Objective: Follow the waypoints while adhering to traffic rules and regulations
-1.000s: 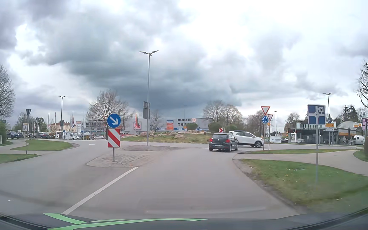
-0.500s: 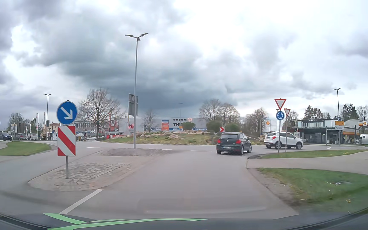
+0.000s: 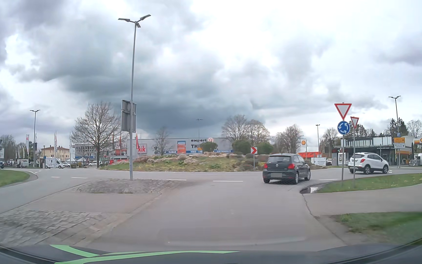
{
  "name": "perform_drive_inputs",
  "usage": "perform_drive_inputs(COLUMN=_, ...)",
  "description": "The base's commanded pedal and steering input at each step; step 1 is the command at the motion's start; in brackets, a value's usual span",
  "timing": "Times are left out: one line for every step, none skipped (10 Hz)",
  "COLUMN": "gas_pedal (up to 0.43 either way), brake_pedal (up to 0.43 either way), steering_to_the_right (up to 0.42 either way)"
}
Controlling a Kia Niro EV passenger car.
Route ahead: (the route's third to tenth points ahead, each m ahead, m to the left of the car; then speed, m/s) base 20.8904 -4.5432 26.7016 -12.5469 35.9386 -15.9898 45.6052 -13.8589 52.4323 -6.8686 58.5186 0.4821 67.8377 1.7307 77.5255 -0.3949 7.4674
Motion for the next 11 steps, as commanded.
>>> perform_drive_inputs(gas_pedal=0.0, brake_pedal=0.152, steering_to_the_right=0.041)
perform_drive_inputs(gas_pedal=0.0, brake_pedal=0.152, steering_to_the_right=0.049)
perform_drive_inputs(gas_pedal=0.0, brake_pedal=0.152, steering_to_the_right=0.056)
perform_drive_inputs(gas_pedal=0.0, brake_pedal=0.159, steering_to_the_right=0.06)
perform_drive_inputs(gas_pedal=0.0, brake_pedal=0.171, steering_to_the_right=0.061)
perform_drive_inputs(gas_pedal=0.0, brake_pedal=0.177, steering_to_the_right=0.069)
perform_drive_inputs(gas_pedal=0.0, brake_pedal=0.183, steering_to_the_right=0.08)
perform_drive_inputs(gas_pedal=0.0, brake_pedal=0.177, steering_to_the_right=0.091)
perform_drive_inputs(gas_pedal=0.0, brake_pedal=0.177, steering_to_the_right=0.101)
perform_drive_inputs(gas_pedal=0.0, brake_pedal=0.165, steering_to_the_right=0.111)
perform_drive_inputs(gas_pedal=0.0, brake_pedal=0.116, steering_to_the_right=0.119)
